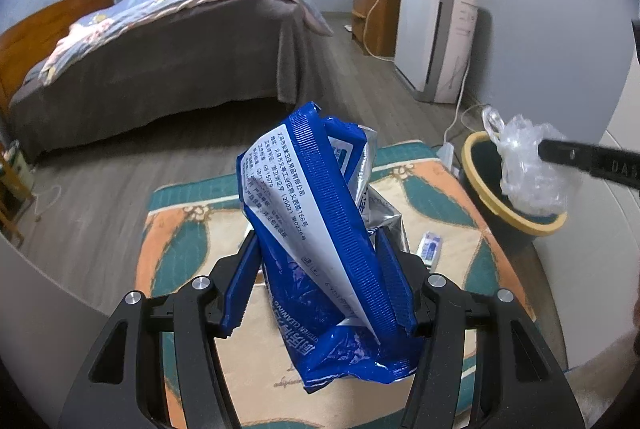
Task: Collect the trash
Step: 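Lift both bags and carry them toward the yellow bin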
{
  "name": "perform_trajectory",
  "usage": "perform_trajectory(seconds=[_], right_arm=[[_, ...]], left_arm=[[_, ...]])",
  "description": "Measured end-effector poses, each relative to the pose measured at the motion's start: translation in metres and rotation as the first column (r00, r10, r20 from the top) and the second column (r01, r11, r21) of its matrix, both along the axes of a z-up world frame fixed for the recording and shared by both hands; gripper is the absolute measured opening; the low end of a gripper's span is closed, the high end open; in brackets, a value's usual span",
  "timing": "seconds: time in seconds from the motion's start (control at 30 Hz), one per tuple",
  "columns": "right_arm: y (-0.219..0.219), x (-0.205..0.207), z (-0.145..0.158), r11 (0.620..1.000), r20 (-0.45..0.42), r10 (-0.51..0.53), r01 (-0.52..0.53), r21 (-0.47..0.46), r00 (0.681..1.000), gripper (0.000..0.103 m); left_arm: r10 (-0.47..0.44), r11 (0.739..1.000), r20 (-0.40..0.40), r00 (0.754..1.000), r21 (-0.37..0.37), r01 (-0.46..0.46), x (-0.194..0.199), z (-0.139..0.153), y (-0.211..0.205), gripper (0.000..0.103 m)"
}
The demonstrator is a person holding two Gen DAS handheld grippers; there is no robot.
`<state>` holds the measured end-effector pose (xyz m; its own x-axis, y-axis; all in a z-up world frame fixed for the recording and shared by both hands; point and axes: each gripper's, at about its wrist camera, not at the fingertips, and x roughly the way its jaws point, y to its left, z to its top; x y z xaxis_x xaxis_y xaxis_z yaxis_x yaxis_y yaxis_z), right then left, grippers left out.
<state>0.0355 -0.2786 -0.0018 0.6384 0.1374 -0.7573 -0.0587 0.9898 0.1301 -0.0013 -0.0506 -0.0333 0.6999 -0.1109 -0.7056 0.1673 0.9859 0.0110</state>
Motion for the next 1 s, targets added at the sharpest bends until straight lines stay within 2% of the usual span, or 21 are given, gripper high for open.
perform_trajectory(seconds=[0.37, 0.73, 1.0], right_arm=[[-0.011, -0.005, 0.019, 1.000, 0.044, 0.012, -0.012, 0.007, 0.999, 0.013], [-0.026, -0.010, 0.039, 1.000, 0.096, 0.013, -0.011, -0.025, 0.995, 0.013], [-0.046, -0.001, 0.041, 0.997, 0.107, -0.036, 0.043, -0.069, 0.994, 0.013]], left_arm=[[-0.068, 0.997, 0.019, 0.997, 0.041, 0.068, -0.003, 0.000, -0.023, 0.060], [-0.112, 0.993, 0.008, 0.994, 0.032, 0.112, -0.003, 0.002, -0.039, 0.060], [-0.142, 0.989, 0.022, 0.990, 0.036, 0.141, 0.011, 0.013, -0.056, 0.060]])
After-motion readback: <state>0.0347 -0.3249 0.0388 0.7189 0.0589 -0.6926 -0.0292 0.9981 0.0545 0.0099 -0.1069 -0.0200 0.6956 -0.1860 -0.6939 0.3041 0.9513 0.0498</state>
